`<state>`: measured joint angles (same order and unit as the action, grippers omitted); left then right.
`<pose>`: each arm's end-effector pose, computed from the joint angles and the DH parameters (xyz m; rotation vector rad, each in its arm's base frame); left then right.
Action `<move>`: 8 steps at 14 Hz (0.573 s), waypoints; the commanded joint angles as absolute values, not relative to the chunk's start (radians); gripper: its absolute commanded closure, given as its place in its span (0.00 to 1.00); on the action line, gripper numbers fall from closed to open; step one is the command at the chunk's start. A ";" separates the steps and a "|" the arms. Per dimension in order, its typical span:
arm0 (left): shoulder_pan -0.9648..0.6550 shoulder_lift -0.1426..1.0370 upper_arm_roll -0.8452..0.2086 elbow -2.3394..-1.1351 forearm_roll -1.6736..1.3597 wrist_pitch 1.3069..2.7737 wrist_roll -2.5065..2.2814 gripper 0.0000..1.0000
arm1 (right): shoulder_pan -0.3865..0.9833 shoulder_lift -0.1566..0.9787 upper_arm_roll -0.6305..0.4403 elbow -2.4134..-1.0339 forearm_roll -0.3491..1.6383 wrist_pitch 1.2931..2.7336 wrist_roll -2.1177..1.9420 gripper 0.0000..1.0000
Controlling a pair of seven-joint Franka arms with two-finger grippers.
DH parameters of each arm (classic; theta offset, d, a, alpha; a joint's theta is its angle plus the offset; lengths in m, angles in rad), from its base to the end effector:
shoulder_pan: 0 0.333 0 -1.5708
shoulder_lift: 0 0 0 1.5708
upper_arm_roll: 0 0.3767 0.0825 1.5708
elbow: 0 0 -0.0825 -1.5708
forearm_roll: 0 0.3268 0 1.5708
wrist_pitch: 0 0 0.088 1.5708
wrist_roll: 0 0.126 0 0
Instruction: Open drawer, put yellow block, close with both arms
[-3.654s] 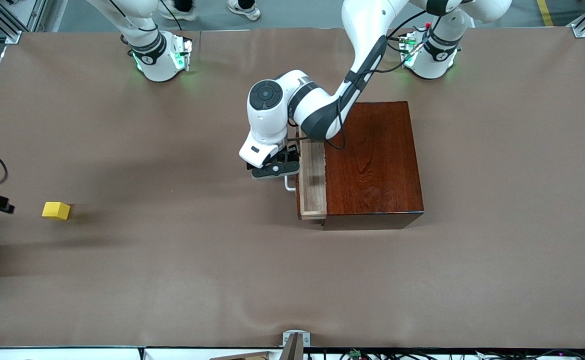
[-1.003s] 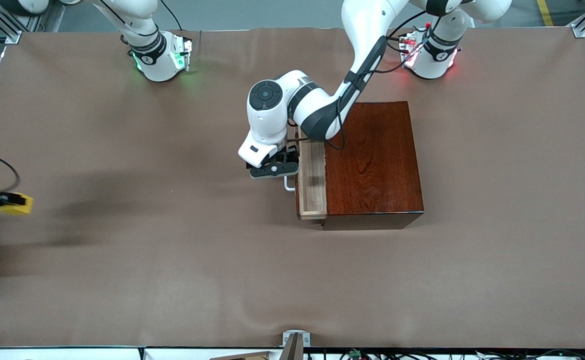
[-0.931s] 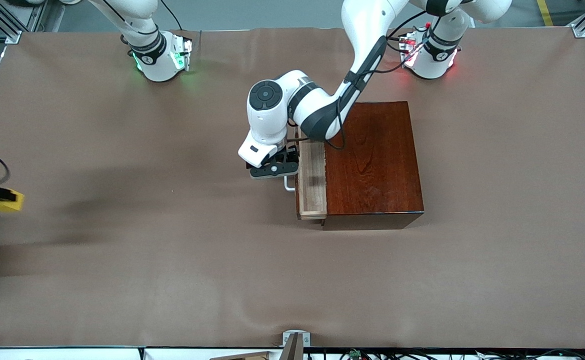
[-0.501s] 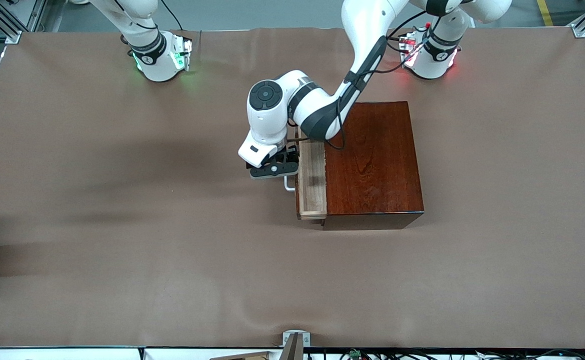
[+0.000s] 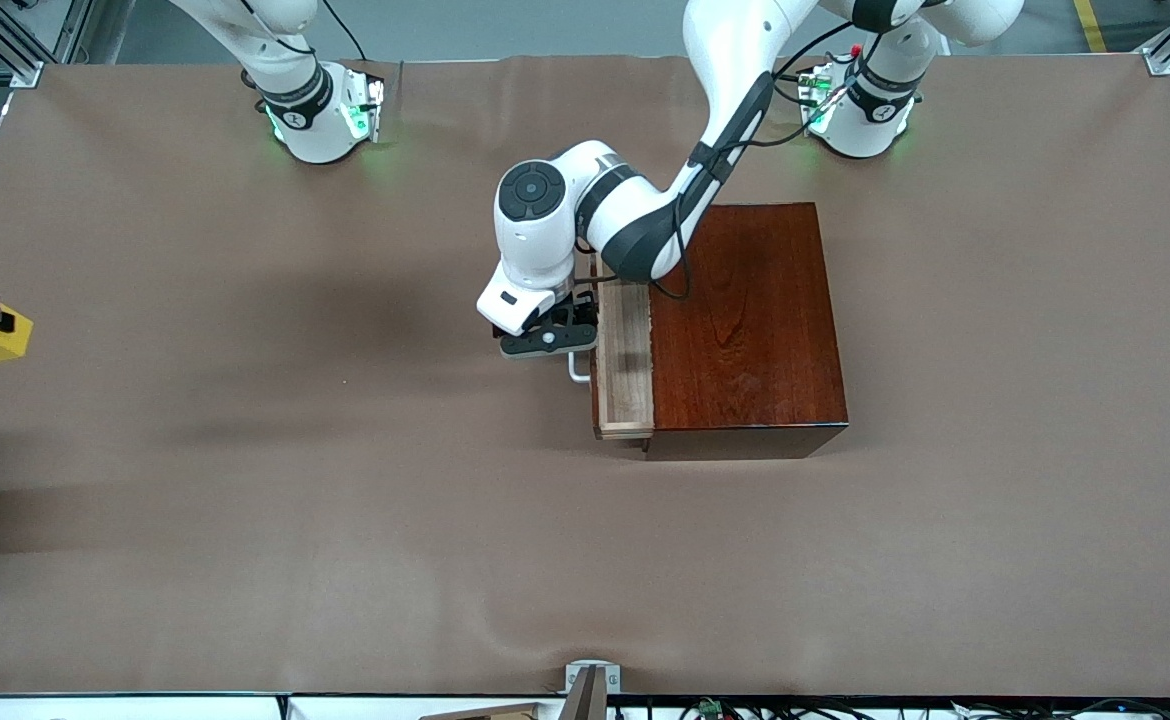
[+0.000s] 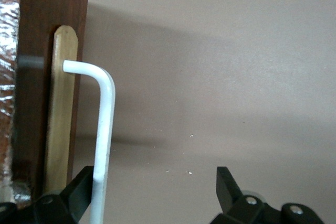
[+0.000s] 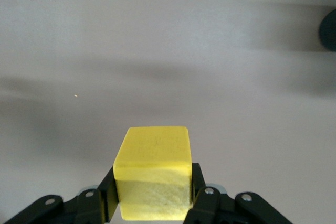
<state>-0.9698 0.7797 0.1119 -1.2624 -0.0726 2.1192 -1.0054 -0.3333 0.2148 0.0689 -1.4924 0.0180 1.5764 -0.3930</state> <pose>0.4672 -0.5863 0.3512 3.0745 0.2272 0.0923 0.5463 -0.1503 0.5847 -3.0576 -0.1940 0.1730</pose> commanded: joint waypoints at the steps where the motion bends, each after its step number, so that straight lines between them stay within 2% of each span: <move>1: -0.923 0.647 -0.014 -1.284 -0.155 2.146 -0.722 0.00 | -0.284 0.187 0.064 -1.535 0.031 1.600 -0.312 1.00; 8: -0.922 0.612 -0.009 -1.282 -0.155 2.105 -0.726 0.00 | -0.236 0.166 0.064 -1.594 0.031 1.643 -0.215 1.00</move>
<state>-0.9334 0.6266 -0.0058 -1.2567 -0.1359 2.1103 -0.7592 -0.2413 0.2104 0.0700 -1.5452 0.0211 1.6242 -0.2367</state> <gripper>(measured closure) 0.000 0.441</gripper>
